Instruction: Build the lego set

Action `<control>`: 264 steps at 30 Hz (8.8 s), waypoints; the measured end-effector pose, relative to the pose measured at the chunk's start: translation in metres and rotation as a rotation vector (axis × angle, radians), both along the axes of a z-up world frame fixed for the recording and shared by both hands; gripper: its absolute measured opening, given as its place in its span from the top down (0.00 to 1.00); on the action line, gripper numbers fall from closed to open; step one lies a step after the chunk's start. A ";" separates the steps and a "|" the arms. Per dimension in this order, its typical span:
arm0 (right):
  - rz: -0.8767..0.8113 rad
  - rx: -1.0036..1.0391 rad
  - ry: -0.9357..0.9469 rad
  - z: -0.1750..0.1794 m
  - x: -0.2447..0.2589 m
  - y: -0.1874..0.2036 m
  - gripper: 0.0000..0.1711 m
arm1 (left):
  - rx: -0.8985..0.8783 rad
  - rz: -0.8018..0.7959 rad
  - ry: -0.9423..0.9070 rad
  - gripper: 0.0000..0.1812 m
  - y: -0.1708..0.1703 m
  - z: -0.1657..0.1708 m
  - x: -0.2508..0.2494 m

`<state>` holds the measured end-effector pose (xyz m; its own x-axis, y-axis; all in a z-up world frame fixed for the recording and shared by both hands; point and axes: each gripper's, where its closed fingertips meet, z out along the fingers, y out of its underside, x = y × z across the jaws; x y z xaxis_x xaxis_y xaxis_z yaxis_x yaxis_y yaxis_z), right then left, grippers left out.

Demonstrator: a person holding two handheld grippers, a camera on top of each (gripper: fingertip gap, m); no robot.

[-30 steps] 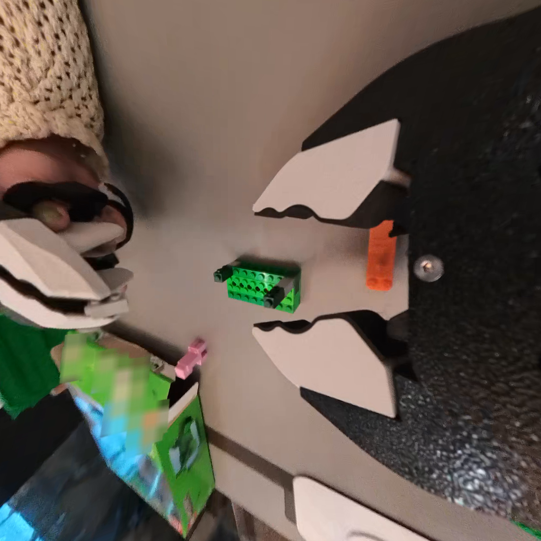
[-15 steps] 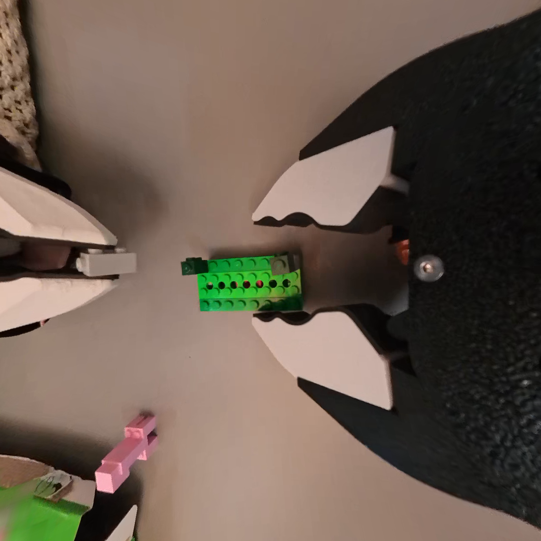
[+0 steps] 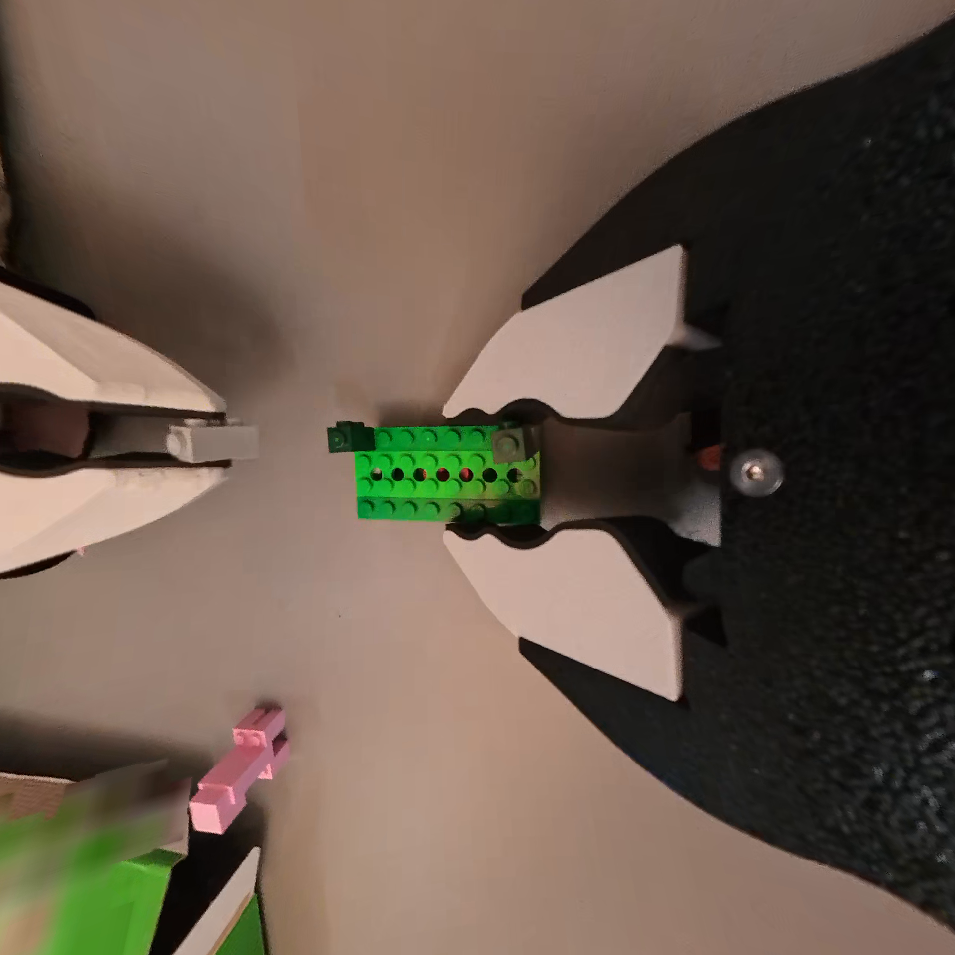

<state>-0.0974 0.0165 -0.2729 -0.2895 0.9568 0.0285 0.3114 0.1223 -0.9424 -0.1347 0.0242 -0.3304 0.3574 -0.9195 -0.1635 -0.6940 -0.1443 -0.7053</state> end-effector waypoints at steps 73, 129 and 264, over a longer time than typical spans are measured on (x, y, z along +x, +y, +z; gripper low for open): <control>0.312 0.138 -0.261 -0.018 -0.091 -0.079 0.95 | -0.134 0.207 0.112 0.81 -0.086 0.006 -0.080; 0.213 0.114 -0.227 -0.017 -0.092 -0.082 0.94 | -0.088 0.249 0.090 0.80 -0.076 0.003 -0.073; 0.079 0.190 0.200 0.044 -0.079 -0.093 0.88 | 0.339 -0.082 -0.370 0.89 -0.097 0.098 -0.032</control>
<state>-0.1767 -0.0762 -0.2285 -0.3332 0.9035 0.2696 0.1038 0.3194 -0.9419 -0.1663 -0.0728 -0.2324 0.3770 -0.8641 -0.3333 -0.3879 0.1795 -0.9041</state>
